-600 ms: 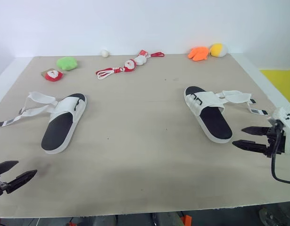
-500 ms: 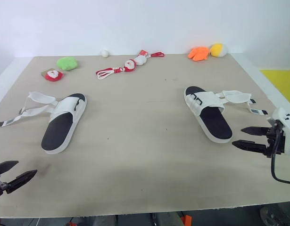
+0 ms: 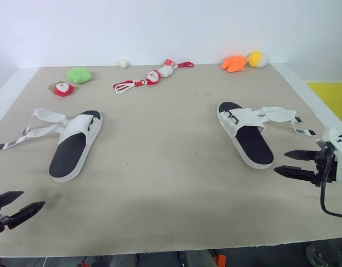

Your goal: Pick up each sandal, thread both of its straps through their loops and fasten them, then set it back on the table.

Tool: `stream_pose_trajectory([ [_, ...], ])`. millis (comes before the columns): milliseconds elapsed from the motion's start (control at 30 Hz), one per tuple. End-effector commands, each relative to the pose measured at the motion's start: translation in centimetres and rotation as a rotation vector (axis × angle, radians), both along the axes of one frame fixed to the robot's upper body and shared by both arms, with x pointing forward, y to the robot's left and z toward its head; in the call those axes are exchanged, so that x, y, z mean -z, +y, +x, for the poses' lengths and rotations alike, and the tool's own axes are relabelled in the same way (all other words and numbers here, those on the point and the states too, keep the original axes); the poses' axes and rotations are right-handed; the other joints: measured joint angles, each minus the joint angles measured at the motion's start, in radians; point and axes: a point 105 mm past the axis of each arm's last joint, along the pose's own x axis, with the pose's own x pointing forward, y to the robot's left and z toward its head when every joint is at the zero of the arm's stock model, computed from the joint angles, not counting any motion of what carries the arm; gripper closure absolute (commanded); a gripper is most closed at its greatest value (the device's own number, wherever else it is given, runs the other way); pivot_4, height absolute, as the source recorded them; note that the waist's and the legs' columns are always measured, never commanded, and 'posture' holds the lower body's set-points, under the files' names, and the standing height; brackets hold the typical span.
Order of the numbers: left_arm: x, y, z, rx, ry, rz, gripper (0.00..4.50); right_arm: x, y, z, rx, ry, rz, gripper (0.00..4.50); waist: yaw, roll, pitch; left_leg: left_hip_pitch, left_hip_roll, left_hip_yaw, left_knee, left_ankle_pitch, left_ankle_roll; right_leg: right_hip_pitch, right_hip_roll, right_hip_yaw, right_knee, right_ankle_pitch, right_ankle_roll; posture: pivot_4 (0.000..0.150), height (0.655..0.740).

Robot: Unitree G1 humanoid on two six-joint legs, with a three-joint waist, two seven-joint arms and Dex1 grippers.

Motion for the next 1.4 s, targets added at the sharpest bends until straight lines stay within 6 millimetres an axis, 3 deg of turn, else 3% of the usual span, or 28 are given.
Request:
stream_pose_trajectory([
  [33, -0.9, 0.5, -0.1, -0.008, -0.020, 0.017, 0.19, -1.2, -0.1, 0.2, -0.008, -0.045, -0.013, 0.00, 0.000, 0.000, 0.000, 0.000, 0.000, 0.000, 0.000, 0.000, 0.000, 0.000, 0.000, 0.000, 0.000, 0.000, 0.000, 0.150, 0.7400],
  [333, -0.9, 0.3, 0.0, -0.002, -0.018, 0.007, 0.19, -1.2, -0.3, 0.2, -0.005, -0.047, -0.013, 0.00, 0.000, 0.000, 0.000, 0.000, 0.000, 0.000, 0.001, 0.000, 0.000, 0.001, 0.000, 0.000, 0.000, 0.000, 0.000, 0.150, 0.7400],
  [467, -2.2, -1.4, 1.6, 0.052, -0.080, -0.035, 0.19, -3.0, 0.5, 0.8, -0.014, -0.112, 0.076, 0.00, 0.000, 0.000, 0.000, 0.000, 0.000, 0.000, 0.002, 0.000, 0.000, 0.001, 0.000, 0.000, 0.000, 0.001, 0.001, 0.150, 0.7400],
  [633, -5.8, -8.5, 5.7, 0.276, -0.238, -0.170, 0.19, -6.0, 2.5, 3.1, -0.009, -0.306, 0.105, 0.00, 0.003, 0.001, 0.000, 0.002, 0.000, -0.001, 0.009, 0.001, 0.001, 0.006, 0.001, 0.001, 0.001, 0.004, 0.005, 0.150, 0.7400],
  [767, -7.2, -16.6, 9.9, 0.531, -0.330, -0.275, 0.19, -7.4, 3.8, 5.6, 0.051, -0.558, -0.059, 0.00, 0.008, 0.001, -0.001, 0.002, -0.001, -0.001, 0.012, 0.001, 0.002, 0.009, 0.001, 0.002, 0.000, 0.007, 0.010, 0.150, 0.7400],
  [867, -7.4, -20.7, 11.8, 0.636, -0.349, -0.315, 0.19, -7.2, 3.7, 6.7, 0.101, -0.648, -0.230, 0.00, 0.004, 0.001, -0.001, -0.001, -0.002, -0.001, 0.014, 0.003, 0.002, 0.009, 0.001, 0.003, -0.002, 0.013, 0.018, 0.150, 0.7400],
  [933, -7.5, -25.6, 13.5, 0.741, -0.376, -0.354, 0.19, -6.4, 4.1, 7.2, 0.060, -0.745, -0.494, 0.00, 0.004, 0.002, -0.002, -0.001, -0.003, 0.000, 0.012, 0.003, 0.002, 0.009, 0.001, 0.006, -0.002, 0.012, 0.018, 0.150, 0.7400],
  [1000, -7.6, -28.8, 14.1, 0.809, -0.389, -0.380, 0.19, -6.2, 4.4, 7.6, 0.026, -0.832, -0.677, 0.00, 0.006, 0.002, -0.002, -0.001, -0.003, 0.000, 0.012, 0.003, 0.002, 0.008, 0.001, 0.006, -0.001, 0.012, 0.017, 0.150, 0.7400],
  [1200, -7.9, -33.9, 16.2, 0.839, -0.460, -0.401, 0.19, -4.4, 5.1, 8.8, -0.080, -0.878, -0.967, 0.00, 0.001, 0.003, -0.002, 0.001, -0.004, 0.001, 0.010, 0.002, 0.003, 0.008, 0.002, 0.009, -0.001, 0.011, 0.017, 0.150, 0.7400],
  [1400, -8.0, -35.6, 16.4, 0.839, -0.489, -0.410, 0.19, -4.0, 5.2, 11.0, -0.077, -0.917, -1.092, 0.00, 0.001, 0.004, -0.002, 0.002, -0.005, 0.002, 0.011, 0.004, 0.004, 0.008, 0.001, 0.010, -0.001, 0.013, 0.018, 0.150, 0.7400],
])
